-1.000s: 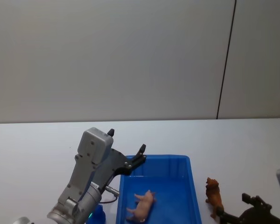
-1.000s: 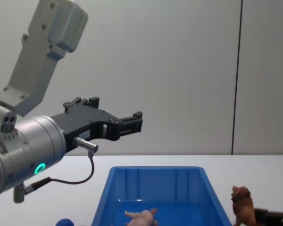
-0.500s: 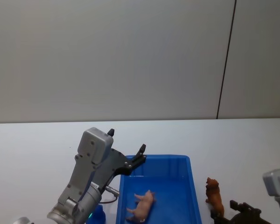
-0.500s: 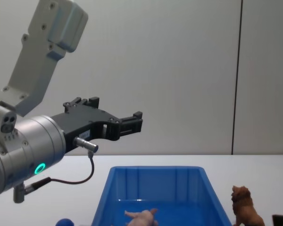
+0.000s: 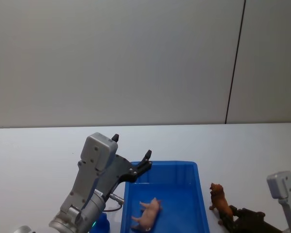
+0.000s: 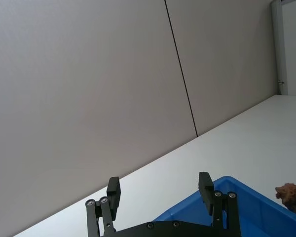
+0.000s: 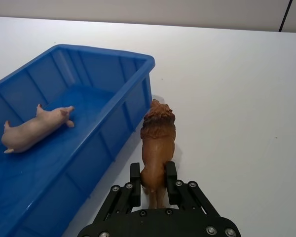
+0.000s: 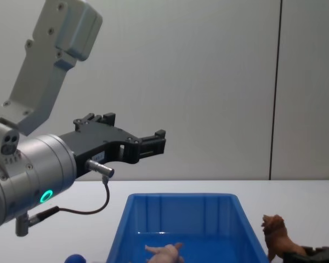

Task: Pick up the two dolls from the table and place them into the box.

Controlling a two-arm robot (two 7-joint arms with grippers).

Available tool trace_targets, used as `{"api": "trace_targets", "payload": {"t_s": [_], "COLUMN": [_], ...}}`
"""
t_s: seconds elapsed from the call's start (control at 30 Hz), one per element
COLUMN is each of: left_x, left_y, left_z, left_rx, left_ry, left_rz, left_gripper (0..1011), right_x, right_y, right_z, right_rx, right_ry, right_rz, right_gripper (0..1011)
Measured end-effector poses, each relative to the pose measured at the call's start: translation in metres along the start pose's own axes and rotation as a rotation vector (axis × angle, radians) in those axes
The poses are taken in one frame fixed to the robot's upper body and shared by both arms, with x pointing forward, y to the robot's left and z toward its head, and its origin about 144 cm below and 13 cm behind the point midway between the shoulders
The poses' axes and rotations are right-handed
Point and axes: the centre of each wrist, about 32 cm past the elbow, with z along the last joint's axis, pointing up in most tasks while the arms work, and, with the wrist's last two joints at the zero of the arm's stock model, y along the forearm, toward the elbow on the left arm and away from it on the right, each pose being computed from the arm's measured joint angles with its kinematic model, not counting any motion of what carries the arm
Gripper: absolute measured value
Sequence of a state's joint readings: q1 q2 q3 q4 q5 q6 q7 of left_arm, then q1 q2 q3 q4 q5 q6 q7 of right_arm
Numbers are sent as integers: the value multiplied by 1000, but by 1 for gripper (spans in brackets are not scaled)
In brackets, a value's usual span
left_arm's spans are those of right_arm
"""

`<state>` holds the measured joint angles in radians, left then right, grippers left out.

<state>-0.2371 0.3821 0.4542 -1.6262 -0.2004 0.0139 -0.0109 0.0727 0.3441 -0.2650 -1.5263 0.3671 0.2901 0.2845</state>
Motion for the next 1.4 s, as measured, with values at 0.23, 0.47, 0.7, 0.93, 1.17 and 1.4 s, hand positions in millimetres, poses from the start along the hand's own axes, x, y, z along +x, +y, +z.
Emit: {"api": "trace_targets", "payload": {"t_s": [0.23, 0.47, 0.7, 0.93, 1.17, 1.4], "left_x": [0, 0, 0, 0, 0, 0], "left_y": [0, 0, 0, 0, 0, 0], "left_z": [0, 0, 0, 0, 0, 0], "left_rx": [0, 0, 0, 0, 0, 0], "left_ry": [0, 0, 0, 0, 0, 0], "left_rz": [0, 0, 0, 0, 0, 0], "left_gripper": [1002, 1002, 1002, 1002, 1002, 1002], "right_x": [-2, -6, -11, -18, -24, -30], "right_y": [2, 0, -2, 0, 7, 23], "right_z": [4, 15, 35, 62, 77, 79], "right_rx": [24, 78, 149, 217, 226, 186], "right_ry": [-4, -39, -83, -122, -127, -105], "right_rz": [-9, -14, -2, 49, 99, 150], "right_gripper": [278, 278, 278, 278, 278, 344]}}
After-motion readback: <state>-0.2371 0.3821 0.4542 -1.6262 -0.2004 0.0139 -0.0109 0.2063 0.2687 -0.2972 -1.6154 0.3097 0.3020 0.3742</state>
